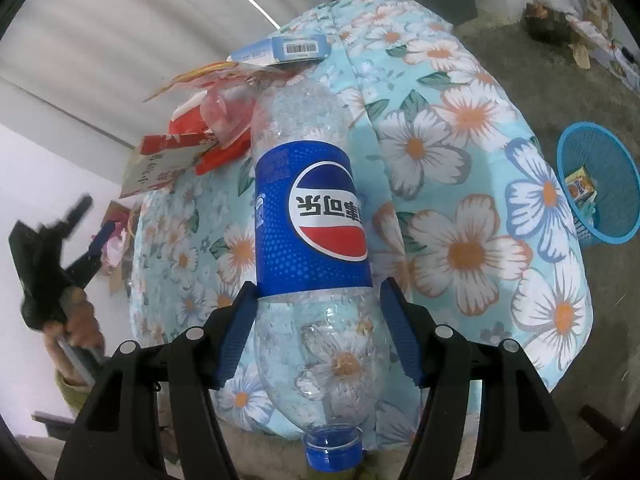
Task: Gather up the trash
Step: 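Grasp the blue-labelled Pepsi bottle with the right gripper while the left gripper reaches the red box, then grasp the red-and-white paper box with the left gripper while the right gripper holds the bottle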
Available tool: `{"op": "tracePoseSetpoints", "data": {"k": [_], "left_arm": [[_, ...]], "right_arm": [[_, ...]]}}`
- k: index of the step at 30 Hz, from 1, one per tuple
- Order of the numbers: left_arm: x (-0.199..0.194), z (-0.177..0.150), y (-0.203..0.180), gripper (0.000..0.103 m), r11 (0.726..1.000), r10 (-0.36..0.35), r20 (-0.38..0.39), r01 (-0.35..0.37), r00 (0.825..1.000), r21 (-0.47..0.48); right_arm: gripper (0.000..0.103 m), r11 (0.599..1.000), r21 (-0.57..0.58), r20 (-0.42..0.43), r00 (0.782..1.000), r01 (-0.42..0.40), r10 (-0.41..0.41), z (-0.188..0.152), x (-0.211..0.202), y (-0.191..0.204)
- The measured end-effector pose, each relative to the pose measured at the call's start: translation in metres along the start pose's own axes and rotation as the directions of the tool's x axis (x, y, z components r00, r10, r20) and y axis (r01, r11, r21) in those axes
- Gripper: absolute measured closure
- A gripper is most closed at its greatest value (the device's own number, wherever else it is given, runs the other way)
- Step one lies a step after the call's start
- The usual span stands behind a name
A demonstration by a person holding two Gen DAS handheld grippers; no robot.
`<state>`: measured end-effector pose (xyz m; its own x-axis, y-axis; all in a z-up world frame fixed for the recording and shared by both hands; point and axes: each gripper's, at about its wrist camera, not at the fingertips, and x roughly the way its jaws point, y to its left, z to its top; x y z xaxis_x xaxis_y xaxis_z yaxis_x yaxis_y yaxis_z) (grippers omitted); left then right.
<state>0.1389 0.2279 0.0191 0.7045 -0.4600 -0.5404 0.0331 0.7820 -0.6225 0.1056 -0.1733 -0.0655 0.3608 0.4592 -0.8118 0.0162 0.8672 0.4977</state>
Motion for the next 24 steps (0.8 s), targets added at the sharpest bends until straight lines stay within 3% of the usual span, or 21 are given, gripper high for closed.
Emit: {"op": "tracePoseSetpoints", "data": {"k": [3, 8, 11, 15, 18, 20, 24], "left_arm": [[0.014, 0.011, 0.011, 0.028, 0.975, -0.138, -0.016, 0.133, 0.99, -0.176], [0.047, 0.02, 0.031, 0.028, 0.896, -0.186, -0.038, 0.153, 0.982, -0.418], [0.058, 0.022, 0.037, 0.028, 0.866, -0.181, -0.014, 0.152, 0.983, -0.476], [0.077, 0.023, 0.041, 0.032, 0.874, -0.068, -0.033, 0.044, 0.997, -0.484], [0.088, 0.018, 0.044, 0.047, 0.877, -0.03, -0.047, 0.003, 0.998, -0.48], [0.09, 0.016, 0.047, 0.067, 0.881, -0.016, -0.047, -0.009, 0.999, -0.473], [0.085, 0.009, 0.056, 0.084, 0.878, -0.016, -0.039, -0.005, 0.999, -0.479]], "right_arm": [[0.041, 1.0, -0.003, 0.005, 1.0, 0.001, -0.001, -0.002, -0.002, 0.0], [0.041, 1.0, -0.001, 0.009, 1.0, -0.002, 0.002, -0.002, -0.003, 0.0], [0.041, 1.0, 0.001, 0.008, 1.0, -0.004, 0.004, -0.002, -0.003, 0.0], [0.041, 1.0, 0.009, 0.009, 1.0, -0.016, 0.016, -0.003, -0.004, -0.002], [0.041, 1.0, 0.014, 0.013, 1.0, -0.021, 0.021, -0.004, -0.004, -0.002], [0.041, 1.0, 0.016, 0.014, 1.0, -0.023, 0.023, -0.004, -0.003, -0.003], [0.041, 1.0, 0.013, 0.016, 1.0, -0.018, 0.018, -0.004, -0.003, -0.001]]}}
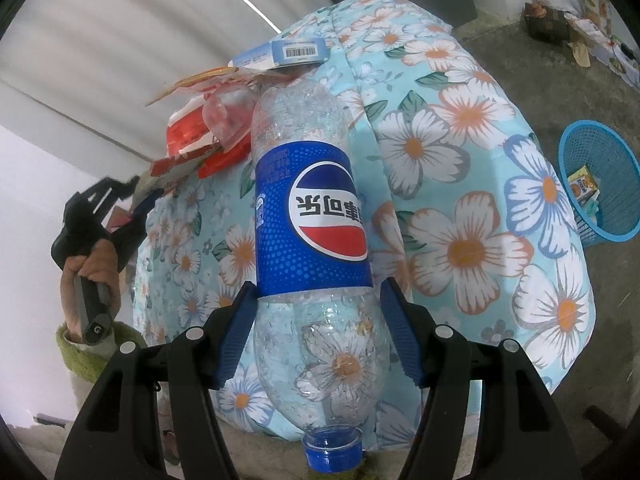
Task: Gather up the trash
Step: 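Grasp the red-and-white paper box with the left gripper while the right gripper holds the bottle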
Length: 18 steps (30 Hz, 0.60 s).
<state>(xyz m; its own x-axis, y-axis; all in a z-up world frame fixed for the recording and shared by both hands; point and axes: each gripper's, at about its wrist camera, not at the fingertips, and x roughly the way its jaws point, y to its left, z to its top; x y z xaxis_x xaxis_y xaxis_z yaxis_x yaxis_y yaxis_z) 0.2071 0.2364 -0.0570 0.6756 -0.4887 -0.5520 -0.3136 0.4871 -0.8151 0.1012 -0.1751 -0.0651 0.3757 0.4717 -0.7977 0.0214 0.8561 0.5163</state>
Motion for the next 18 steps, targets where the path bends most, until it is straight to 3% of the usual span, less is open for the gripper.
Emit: {"op": "tracePoseSetpoints", "data": {"k": [5, 10, 13, 16, 18], "left_arm": [[-0.027, 0.001, 0.015, 0.098, 0.999, 0.019, 0.037, -0.021, 0.999, 0.05], [-0.066, -0.006, 0.02, 0.099, 0.974, 0.085, 0.05, -0.094, 0.995, 0.204], [-0.094, -0.01, 0.013, 0.099, 0.925, 0.136, 0.033, -0.139, 0.99, 0.353], [-0.135, -0.016, 0.001, 0.099, 0.843, 0.199, 0.053, -0.198, 0.979, 0.5], [-0.155, -0.02, -0.01, 0.099, 0.793, 0.213, 0.04, -0.197, 0.976, 0.576]], "right_arm": [[0.041, 1.0, -0.005, 0.002, 1.0, 0.008, -0.008, 0.0, -0.001, 0.001], [0.041, 1.0, -0.007, 0.002, 1.0, 0.009, -0.009, -0.001, 0.0, 0.002], [0.041, 1.0, -0.013, 0.0, 1.0, 0.01, -0.01, 0.0, 0.0, 0.002], [0.041, 1.0, -0.019, -0.003, 1.0, 0.007, -0.007, 0.001, 0.001, 0.002], [0.041, 1.0, -0.023, -0.004, 1.0, 0.004, -0.004, 0.002, 0.001, 0.002]]}}
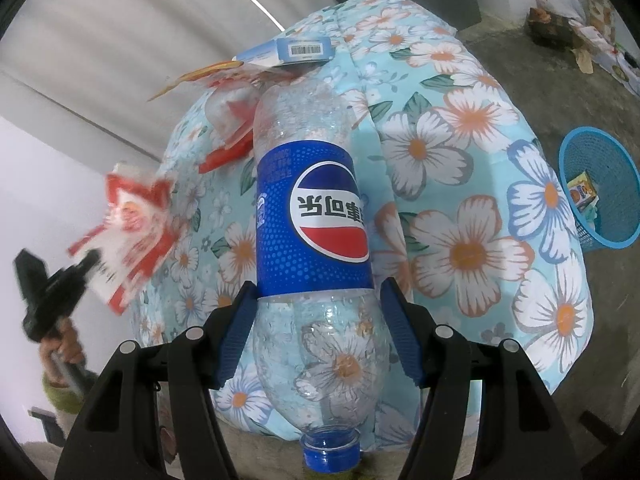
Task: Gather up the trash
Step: 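Grasp the red-and-white paper box with the left gripper while the right gripper holds the bottle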
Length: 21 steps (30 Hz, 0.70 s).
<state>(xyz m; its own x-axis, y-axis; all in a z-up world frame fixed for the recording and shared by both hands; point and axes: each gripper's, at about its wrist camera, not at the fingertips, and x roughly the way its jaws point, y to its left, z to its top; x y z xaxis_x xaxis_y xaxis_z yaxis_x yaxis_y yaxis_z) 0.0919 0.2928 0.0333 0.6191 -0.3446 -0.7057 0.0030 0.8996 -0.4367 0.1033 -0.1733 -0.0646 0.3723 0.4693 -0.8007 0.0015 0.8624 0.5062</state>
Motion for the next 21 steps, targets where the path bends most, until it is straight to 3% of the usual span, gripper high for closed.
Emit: {"op": "tracePoseSetpoints", "data": {"k": [2, 4, 5, 9, 12, 18, 21], "left_arm": [[-0.021, 0.003, -0.008, 0.099, 0.996, -0.041, -0.052, 0.045, 0.998, 0.083], [-0.044, 0.01, -0.017, 0.099, 0.976, -0.133, -0.128, 0.153, 0.983, 0.158], [-0.05, 0.014, -0.023, 0.099, 0.965, -0.115, -0.159, 0.148, 0.981, 0.215], [-0.044, 0.021, -0.053, 0.099, 0.92, 0.052, -0.168, 0.018, 0.984, 0.391], [-0.011, 0.008, -0.078, 0.099, 0.901, 0.079, -0.196, 0.014, 0.977, 0.434], [0.044, -0.038, -0.127, 0.095, 0.821, 0.155, -0.159, -0.038, 0.975, 0.569], [0.047, -0.057, -0.134, 0.083, 0.803, 0.151, -0.187, -0.01, 0.971, 0.596]], "right_arm": [[0.041, 1.0, -0.001, 0.0, 1.0, -0.004, 0.004, 0.0, 0.0, 0.0], [0.041, 1.0, -0.004, -0.001, 1.0, -0.009, 0.009, 0.0, -0.001, -0.001], [0.041, 1.0, -0.007, -0.002, 1.0, -0.01, 0.01, -0.001, -0.001, 0.0], [0.041, 1.0, -0.007, 0.007, 1.0, -0.024, 0.024, -0.003, -0.002, -0.002], [0.041, 0.999, 0.008, 0.019, 0.999, -0.035, 0.035, -0.006, -0.004, -0.005], [0.041, 0.999, 0.012, 0.02, 0.999, -0.033, 0.033, -0.008, -0.009, -0.006], [0.041, 0.999, 0.016, 0.025, 0.999, -0.04, 0.04, -0.009, -0.009, -0.009]]}}
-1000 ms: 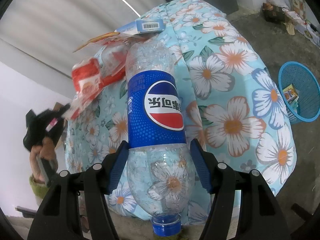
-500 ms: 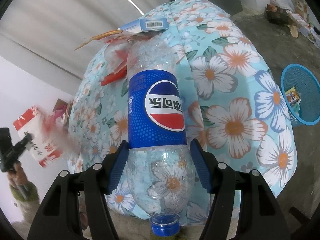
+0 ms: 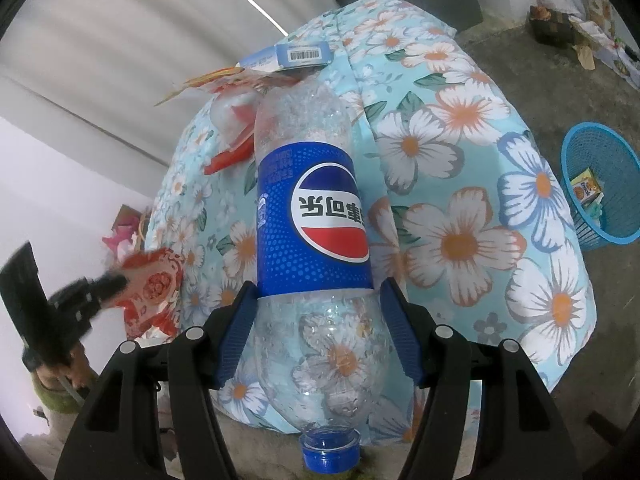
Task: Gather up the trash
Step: 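Grasp the red-and-white paper box with the left gripper while the right gripper holds the bottle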
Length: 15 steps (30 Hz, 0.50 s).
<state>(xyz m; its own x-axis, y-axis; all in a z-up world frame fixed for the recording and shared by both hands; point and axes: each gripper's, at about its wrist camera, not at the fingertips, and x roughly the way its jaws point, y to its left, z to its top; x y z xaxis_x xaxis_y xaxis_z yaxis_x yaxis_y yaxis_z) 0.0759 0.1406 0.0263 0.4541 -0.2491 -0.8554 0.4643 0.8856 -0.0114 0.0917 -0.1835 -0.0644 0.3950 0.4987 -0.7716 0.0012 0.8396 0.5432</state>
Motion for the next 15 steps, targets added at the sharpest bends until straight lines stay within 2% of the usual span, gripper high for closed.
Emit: {"op": "tracePoseSetpoints", "data": {"k": [1, 4, 10, 14, 15], "left_arm": [[0.001, -0.005, -0.004, 0.07, 1.0, 0.001, -0.011, -0.001, 1.0, 0.011], [0.001, -0.022, -0.012, 0.044, 0.996, 0.05, -0.019, -0.048, 0.999, 0.076], [0.008, -0.05, -0.021, 0.033, 0.978, 0.109, -0.073, -0.094, 0.991, 0.186], [0.018, -0.068, -0.033, 0.033, 0.948, 0.181, -0.093, -0.148, 0.979, 0.283], [0.021, -0.073, -0.038, 0.033, 0.93, 0.221, -0.081, -0.186, 0.972, 0.316]], "right_arm": [[0.041, 1.0, 0.004, 0.001, 1.0, -0.005, 0.005, 0.0, 0.0, -0.001], [0.041, 1.0, 0.003, 0.001, 1.0, -0.007, 0.007, 0.0, 0.001, -0.001], [0.041, 1.0, -0.005, -0.007, 1.0, -0.009, 0.009, 0.002, 0.001, 0.0], [0.041, 1.0, 0.004, -0.007, 1.0, -0.013, 0.013, 0.003, 0.003, -0.001], [0.041, 1.0, 0.006, -0.007, 1.0, -0.013, 0.013, 0.003, 0.003, -0.001]]}}
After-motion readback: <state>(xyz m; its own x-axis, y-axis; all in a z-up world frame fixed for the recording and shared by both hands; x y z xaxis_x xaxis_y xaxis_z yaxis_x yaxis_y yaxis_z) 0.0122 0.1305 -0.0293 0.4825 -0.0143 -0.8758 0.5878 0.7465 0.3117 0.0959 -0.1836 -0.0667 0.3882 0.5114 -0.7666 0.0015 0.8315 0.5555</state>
